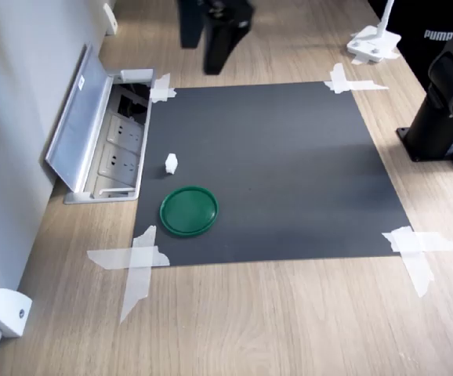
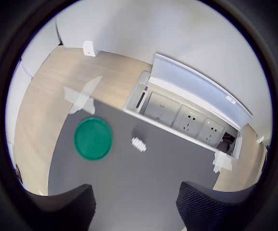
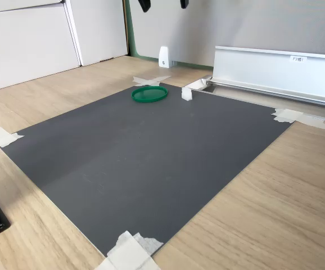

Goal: Grasp a white terminal and put it on the green lid.

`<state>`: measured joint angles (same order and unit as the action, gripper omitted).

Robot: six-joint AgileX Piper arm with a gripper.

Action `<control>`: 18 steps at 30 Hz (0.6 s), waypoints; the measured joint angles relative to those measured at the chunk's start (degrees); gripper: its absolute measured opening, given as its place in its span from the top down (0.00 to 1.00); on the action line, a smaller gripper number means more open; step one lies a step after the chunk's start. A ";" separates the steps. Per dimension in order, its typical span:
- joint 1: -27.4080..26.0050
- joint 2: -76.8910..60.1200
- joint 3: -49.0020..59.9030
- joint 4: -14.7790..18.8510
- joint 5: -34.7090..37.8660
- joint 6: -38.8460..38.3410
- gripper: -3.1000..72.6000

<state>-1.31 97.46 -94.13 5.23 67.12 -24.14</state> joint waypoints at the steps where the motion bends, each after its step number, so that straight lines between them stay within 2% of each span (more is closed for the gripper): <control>1: 0.00 1.37 -1.11 0.00 0.12 -0.20 0.00; 8: 0.00 8.24 -3.99 0.10 0.39 -2.93 0.01; 18: 0.18 14.12 -4.05 1.29 -1.82 -12.20 0.02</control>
<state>-1.13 111.57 -98.18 6.52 65.30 -36.34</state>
